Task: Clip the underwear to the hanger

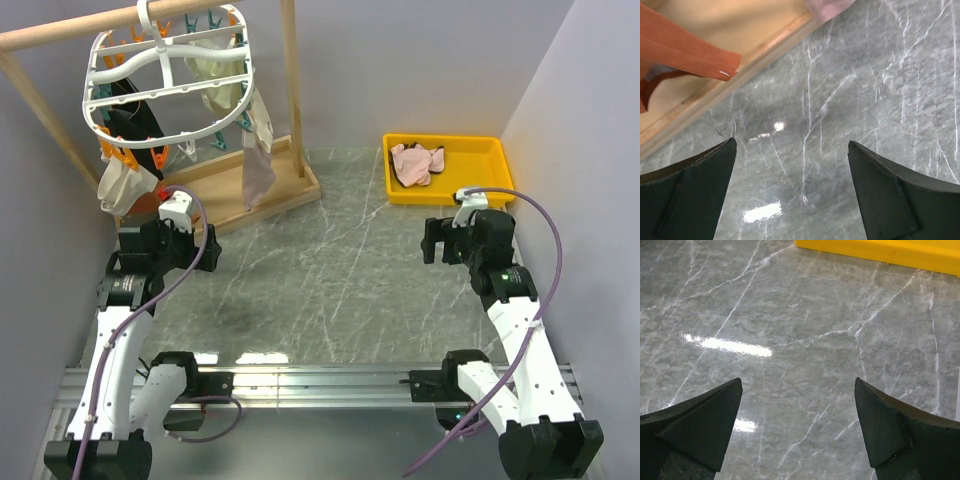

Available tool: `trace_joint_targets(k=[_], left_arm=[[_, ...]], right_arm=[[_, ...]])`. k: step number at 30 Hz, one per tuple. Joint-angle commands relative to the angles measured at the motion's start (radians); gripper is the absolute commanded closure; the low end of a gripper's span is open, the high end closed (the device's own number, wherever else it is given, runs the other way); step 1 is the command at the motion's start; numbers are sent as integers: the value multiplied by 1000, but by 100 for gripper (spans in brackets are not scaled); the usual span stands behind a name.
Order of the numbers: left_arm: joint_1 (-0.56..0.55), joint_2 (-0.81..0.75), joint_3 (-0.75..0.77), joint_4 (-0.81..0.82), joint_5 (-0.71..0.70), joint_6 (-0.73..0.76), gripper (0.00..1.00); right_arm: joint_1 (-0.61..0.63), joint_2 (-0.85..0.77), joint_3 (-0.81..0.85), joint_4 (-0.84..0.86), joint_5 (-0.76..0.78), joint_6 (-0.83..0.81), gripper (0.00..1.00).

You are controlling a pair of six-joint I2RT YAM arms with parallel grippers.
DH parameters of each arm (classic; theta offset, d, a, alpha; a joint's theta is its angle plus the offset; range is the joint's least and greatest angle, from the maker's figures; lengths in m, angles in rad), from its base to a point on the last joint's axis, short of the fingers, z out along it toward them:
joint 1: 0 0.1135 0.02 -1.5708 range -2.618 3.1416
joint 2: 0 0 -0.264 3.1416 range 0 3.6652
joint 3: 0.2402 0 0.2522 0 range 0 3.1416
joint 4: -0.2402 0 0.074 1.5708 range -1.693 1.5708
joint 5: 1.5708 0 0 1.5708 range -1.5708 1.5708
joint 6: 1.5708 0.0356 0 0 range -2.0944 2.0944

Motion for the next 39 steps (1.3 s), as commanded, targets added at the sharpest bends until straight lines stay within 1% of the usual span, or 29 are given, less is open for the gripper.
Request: trace_joint_targets(k=[1,6,9,10,12,13,15,20,21,22,24,25,26,29,33,39], left_arm=[[2,-44,17,27,27,19,1],[2,-59,27,33,-33,-7,1],[2,-76,23,42,-48,-20,1],[1,-79,23,47,-54,-36,1],[2,-81,23,54,-88,-55,1],[2,-79,24,64,-105,-88,1],[2,-67,24,70,-149,-121,1],[1,-44,17,85,-185,-156,1],[1,-44,15,87,-186,-165,1],[2,-45,15,87,-176,-169,1],[1,-50,15,88,-166,-173,1],[2,-50,15,87,-165,-173,1],[1,-50,17,84,-159,-176,1],[2,-44,23,61,-154,-176,1],[2,-35,24,32,-159,-172,1],[2,-30,17,31,-160,-175,1]], right_arm=[[-8,32,67,-20,-21,-29,0],[-6,110,135,-1,5,-12,0],[-8,185,196,15,9,-7,0],[-7,236,219,18,17,-6,0],[-6,296,300,19,34,8,0],[-6,357,331,16,43,8,0],[-7,422,428,10,51,13,0],[-8,661,630,9,83,10,0],[-8,696,658,7,72,-7,0],[-10,765,682,12,66,-15,0],[-8,840,773,3,65,-9,0],[-8,924,817,-36,59,-6,0],[-8,966,896,-51,57,-1,0],[-16,1103,1022,-82,28,13,2],[-16,1251,1129,-97,20,14,4],[-16,1391,1224,-93,75,31,6]])
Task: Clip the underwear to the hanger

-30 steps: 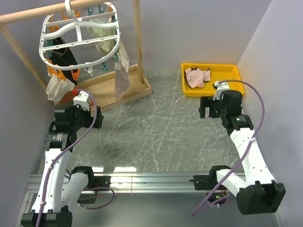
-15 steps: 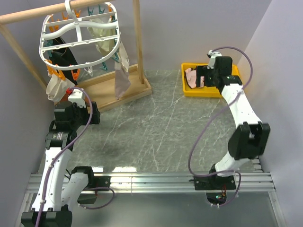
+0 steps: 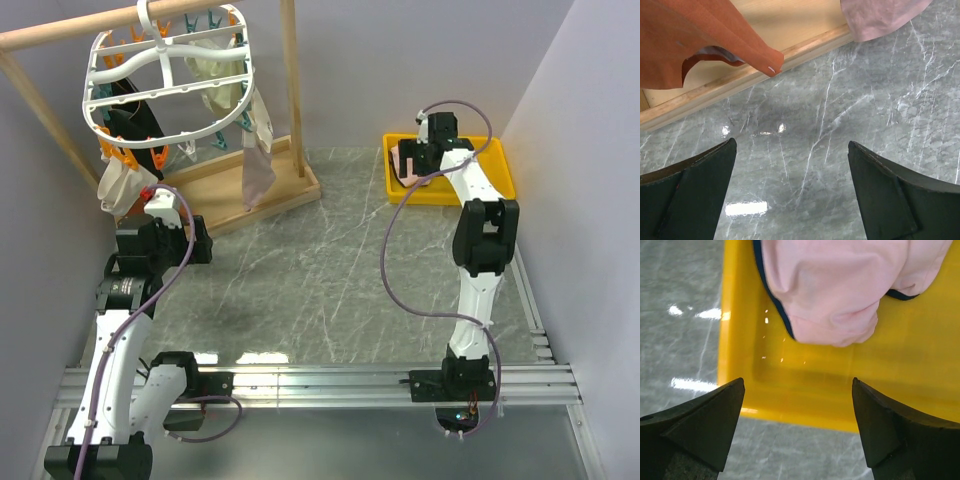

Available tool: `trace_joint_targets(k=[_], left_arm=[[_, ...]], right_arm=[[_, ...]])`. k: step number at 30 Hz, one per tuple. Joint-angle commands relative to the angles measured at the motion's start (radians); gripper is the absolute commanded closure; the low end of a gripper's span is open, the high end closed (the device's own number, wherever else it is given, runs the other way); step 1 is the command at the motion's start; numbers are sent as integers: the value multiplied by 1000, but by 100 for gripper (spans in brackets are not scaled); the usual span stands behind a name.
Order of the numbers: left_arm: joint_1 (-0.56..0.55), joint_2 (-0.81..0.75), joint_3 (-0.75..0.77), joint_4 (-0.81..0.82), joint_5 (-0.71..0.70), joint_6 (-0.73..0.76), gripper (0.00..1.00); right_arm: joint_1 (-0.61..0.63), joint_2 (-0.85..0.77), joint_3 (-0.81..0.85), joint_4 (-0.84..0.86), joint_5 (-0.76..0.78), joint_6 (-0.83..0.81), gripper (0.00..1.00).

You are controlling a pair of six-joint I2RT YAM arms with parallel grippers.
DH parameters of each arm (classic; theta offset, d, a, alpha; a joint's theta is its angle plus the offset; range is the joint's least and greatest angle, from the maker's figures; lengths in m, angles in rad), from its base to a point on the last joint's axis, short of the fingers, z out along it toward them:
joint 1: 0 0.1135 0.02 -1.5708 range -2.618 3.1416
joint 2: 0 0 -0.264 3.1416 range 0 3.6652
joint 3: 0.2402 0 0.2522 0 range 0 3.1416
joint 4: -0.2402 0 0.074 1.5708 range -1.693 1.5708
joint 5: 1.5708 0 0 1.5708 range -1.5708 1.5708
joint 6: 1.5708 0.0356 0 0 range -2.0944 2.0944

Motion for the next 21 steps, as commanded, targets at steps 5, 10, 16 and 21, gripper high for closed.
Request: trace_joint_targets(k=[5,10,16,21], left_arm=[[1,16,9,11,-5,-25,1],[2,30,21,20,-16,-16,1],[1,37,30,16,-26,-17,1],[1,25,29,20,-13,-16,1]], right_arm=[[-15,105,142,-13,65,39,11],[-16,182,188,-16,102,47,19],[-27,228,228,-8,135,54,29],[-28,229,254,-23,110,47,53]])
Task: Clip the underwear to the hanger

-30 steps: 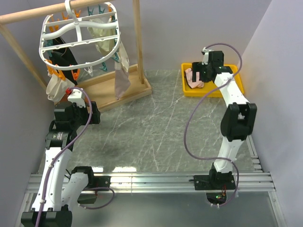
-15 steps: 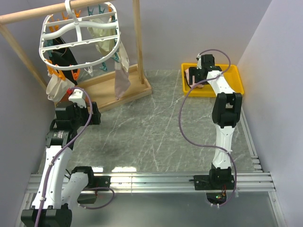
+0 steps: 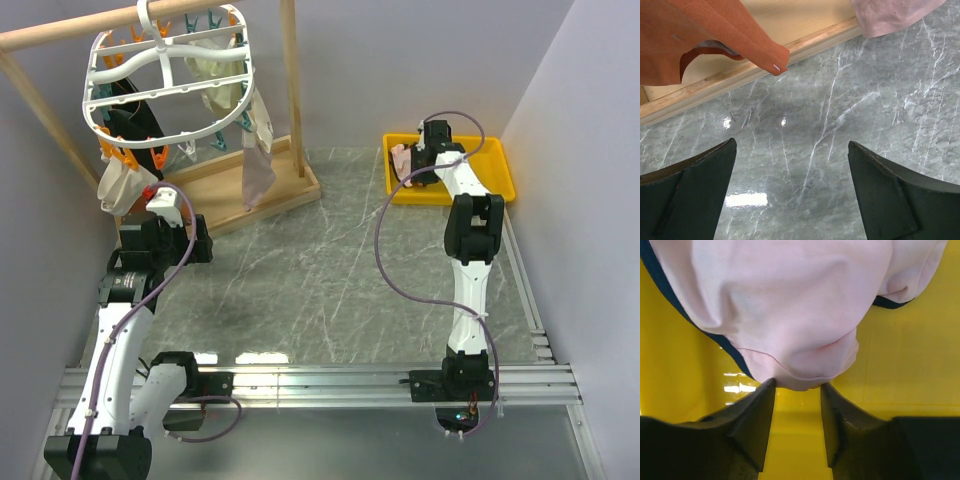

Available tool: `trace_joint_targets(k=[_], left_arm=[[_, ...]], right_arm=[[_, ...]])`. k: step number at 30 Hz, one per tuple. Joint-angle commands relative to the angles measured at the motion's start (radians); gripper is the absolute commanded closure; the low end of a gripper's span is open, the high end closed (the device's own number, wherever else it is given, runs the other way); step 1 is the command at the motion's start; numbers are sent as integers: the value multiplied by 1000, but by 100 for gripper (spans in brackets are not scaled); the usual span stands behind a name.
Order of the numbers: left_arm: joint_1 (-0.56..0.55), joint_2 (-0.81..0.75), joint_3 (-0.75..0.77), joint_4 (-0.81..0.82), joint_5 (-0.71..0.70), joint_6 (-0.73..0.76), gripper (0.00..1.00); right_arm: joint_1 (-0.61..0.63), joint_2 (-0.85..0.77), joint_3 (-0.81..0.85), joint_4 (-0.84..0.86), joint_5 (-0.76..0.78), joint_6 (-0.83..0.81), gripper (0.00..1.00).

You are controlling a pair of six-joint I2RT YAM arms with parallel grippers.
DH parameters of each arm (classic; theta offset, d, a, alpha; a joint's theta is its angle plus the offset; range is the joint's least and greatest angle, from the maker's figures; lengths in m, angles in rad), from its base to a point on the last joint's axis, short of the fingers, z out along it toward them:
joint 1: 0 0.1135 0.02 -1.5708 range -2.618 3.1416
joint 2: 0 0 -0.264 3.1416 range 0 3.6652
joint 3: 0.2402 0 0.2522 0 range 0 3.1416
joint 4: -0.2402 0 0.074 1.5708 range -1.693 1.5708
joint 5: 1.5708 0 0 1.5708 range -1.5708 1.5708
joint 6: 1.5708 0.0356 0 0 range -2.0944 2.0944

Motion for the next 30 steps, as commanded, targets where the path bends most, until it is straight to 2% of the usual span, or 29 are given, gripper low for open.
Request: trace_joint_targets(k=[1,2,3,4,11,25,30], left_arm=[[2,-19,27,28,8,-9,1],[1,-22,27,31,13,-10,1],[1,-25,25,33,16,-10,1],[1,-27,27,31,19,-10,1],[2,-53,35,27,55,0,1],[1,-166,5,-3,368,191,1],[1,-200,1,-13,445,243,1]], right_arm=[[-13,-11,76,-9,3,0,61],[-11,-24,79,-15,2,1,80],[-13,-31,81,-18,2,3,92],[-13,-42,82,-22,-22,7,100],[-11,-215,73,-52,-109,17,100],[-11,-559,122,-183,-378,17,100],[-11,-685,38,-198,-473,69,100]])
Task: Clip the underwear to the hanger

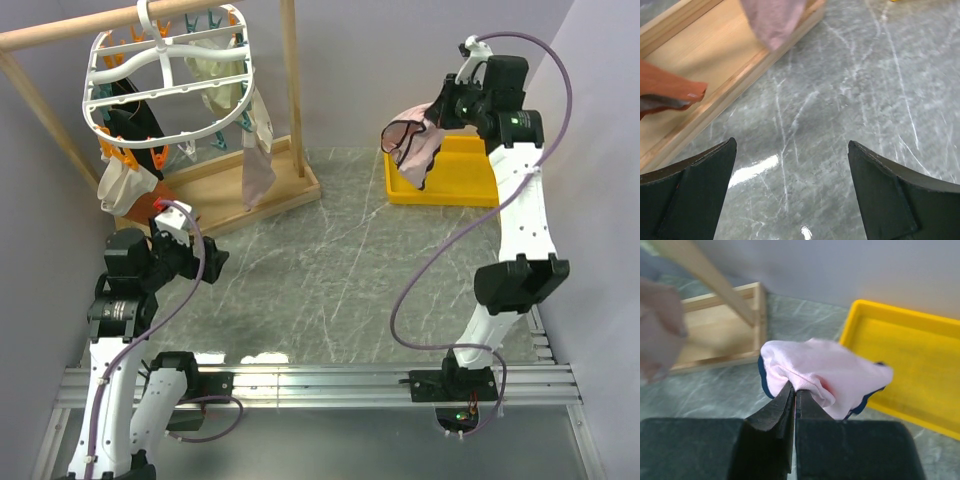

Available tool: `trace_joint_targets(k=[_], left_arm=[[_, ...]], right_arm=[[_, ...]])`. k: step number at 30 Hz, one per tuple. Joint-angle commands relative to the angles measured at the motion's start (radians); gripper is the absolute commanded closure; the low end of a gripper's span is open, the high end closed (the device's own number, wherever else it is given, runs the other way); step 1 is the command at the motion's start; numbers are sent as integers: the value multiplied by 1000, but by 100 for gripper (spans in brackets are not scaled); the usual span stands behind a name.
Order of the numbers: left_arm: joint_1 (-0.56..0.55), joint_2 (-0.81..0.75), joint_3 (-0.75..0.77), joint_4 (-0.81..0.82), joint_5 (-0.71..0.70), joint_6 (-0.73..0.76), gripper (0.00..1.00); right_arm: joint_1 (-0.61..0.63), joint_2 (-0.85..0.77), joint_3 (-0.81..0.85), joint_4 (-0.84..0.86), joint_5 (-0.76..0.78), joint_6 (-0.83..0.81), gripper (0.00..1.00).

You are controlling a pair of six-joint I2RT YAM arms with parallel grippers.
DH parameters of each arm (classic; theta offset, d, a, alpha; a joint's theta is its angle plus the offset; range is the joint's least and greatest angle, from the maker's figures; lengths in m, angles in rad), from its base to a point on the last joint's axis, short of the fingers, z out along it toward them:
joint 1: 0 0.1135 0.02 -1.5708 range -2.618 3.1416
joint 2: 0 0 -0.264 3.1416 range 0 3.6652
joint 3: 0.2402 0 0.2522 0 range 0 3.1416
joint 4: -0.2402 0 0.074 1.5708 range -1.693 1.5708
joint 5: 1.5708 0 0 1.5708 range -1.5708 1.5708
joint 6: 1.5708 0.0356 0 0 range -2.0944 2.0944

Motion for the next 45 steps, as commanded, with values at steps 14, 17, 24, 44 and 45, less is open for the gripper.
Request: trace_joint_targets(k=[14,17,24,44,45], left_arm=[[2,-81,-72,-117,278,324,3],[1,-90,-82,-115,292,344,5],[1,-35,-66,-158,350,448,5],[-321,175,-49,30,264,522,7],[-364,195,-43,50,234,528,8]], right_arm=[[84,-471,-660,55,-370,86,100],[134,-507,-785,44,-301,57,100],[276,-482,-949,125,-180,86,100],[401,-51,-553,52,-208,91,26],[357,-91,-564,58,-231,97,25]])
